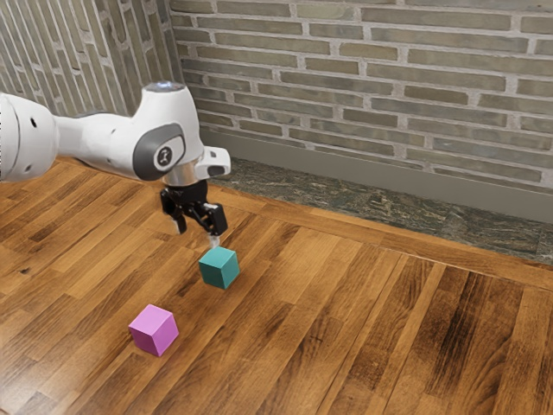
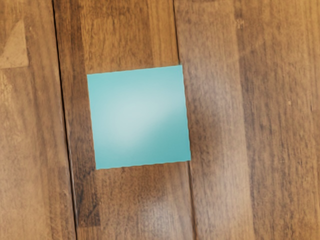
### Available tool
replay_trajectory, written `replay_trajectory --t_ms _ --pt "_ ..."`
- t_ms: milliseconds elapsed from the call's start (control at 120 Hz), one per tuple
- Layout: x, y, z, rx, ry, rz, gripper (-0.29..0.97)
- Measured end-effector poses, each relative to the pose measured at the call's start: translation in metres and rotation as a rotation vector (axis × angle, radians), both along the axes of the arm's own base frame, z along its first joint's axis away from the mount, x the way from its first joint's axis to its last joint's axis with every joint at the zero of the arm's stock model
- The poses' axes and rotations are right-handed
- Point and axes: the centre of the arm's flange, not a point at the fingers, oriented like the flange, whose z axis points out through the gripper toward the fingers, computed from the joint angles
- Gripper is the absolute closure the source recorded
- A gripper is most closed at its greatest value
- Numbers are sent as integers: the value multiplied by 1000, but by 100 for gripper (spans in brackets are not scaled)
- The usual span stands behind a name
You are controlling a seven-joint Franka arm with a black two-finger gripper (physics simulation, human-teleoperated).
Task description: Pick up the blue block with one arm, and put the blue block on the pink block with one arm
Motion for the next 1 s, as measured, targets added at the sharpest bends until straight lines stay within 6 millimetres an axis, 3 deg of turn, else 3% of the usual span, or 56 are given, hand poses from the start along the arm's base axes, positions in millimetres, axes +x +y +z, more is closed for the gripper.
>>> replay_trajectory --t_ms 200,383,1000 --pt "18 0 -17 7 -24 -2 0" --pt "35 7 -47 13 -10 7 0" --pt "45 9 -95 12 27 14 0"
